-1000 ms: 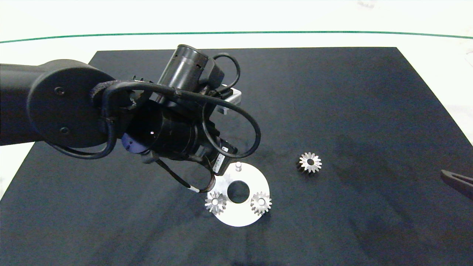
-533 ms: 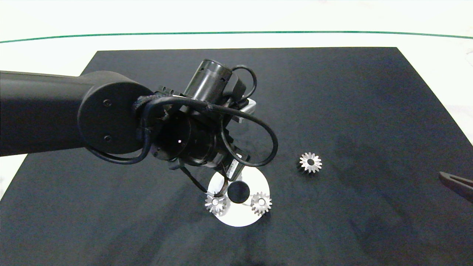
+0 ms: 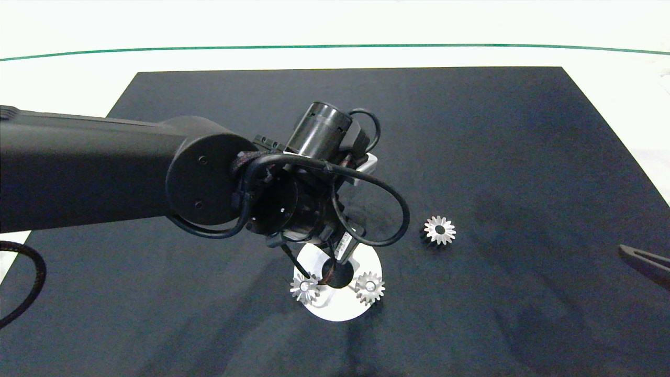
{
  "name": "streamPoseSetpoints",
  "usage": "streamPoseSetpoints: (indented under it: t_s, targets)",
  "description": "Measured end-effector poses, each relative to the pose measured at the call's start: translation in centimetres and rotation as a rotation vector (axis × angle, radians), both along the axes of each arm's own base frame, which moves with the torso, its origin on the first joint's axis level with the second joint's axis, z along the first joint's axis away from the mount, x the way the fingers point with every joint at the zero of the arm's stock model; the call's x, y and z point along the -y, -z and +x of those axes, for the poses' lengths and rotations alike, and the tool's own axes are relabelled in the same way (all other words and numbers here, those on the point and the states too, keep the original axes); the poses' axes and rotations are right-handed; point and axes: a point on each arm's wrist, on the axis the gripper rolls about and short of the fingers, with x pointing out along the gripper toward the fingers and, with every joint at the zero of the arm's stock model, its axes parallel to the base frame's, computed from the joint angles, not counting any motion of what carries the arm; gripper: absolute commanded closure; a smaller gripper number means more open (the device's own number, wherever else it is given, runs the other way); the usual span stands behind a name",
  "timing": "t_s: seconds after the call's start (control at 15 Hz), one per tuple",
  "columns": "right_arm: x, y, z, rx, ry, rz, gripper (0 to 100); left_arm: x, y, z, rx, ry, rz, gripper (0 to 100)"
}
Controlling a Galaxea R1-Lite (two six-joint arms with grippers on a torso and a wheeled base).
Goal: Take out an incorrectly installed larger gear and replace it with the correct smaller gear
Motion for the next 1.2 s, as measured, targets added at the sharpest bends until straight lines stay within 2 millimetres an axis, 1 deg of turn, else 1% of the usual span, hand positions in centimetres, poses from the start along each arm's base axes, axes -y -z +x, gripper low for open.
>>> streamPoseSetpoints:
  t_s: [0.6,1.2]
  targets:
    - [0.0,0.04,0.0,-0.001,-0.001,-0.003,0,0.98,0.39,0.36,-0.001,0.007,-0.002,66]
    - [-0.01,0.12,0.01,-0.003,-0.001,-0.005,0,0.31,0.25,0.24,-0.011,-0.012,-0.009,66]
